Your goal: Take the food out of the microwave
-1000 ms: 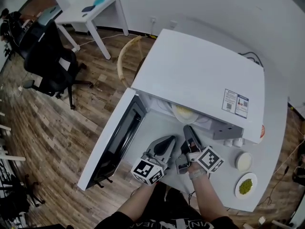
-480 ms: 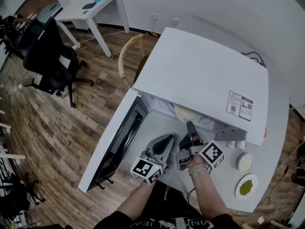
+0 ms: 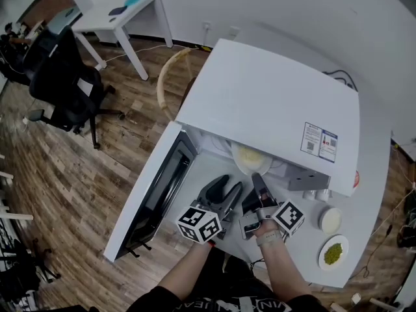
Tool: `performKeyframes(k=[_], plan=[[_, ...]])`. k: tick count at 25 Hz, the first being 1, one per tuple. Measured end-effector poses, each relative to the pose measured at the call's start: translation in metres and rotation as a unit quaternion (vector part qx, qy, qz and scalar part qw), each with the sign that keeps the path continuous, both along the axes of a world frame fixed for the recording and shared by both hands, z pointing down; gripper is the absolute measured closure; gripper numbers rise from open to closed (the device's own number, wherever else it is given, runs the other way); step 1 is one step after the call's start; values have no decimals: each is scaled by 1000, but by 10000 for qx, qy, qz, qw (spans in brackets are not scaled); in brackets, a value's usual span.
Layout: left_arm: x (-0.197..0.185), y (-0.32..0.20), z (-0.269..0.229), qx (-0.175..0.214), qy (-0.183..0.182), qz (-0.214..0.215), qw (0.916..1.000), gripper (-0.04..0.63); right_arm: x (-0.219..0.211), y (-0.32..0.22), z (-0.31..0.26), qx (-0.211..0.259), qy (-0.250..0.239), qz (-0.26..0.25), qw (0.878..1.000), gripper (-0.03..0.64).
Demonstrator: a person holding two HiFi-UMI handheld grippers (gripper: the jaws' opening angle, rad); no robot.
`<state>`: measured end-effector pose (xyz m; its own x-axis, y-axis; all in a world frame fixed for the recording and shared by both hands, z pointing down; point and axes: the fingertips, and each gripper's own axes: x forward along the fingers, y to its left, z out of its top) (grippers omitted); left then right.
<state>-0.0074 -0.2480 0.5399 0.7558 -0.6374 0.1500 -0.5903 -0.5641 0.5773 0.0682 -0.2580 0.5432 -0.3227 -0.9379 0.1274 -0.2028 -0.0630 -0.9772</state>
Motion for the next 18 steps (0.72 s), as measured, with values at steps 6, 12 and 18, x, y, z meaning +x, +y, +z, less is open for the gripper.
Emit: performKeyframes(k=[6, 12, 18], plan=[[12, -4, 6, -884, 849, 23, 9925, 399, -2, 21, -2, 92, -59, -126, 9999, 565], [25, -1, 5, -1293, 1277, 176, 9832, 496, -3, 32, -1, 159, -101, -271, 9995, 565], [27, 1, 7, -1518, 1447, 103, 9777, 516, 0, 33, 1, 145, 54, -306, 9994, 563]])
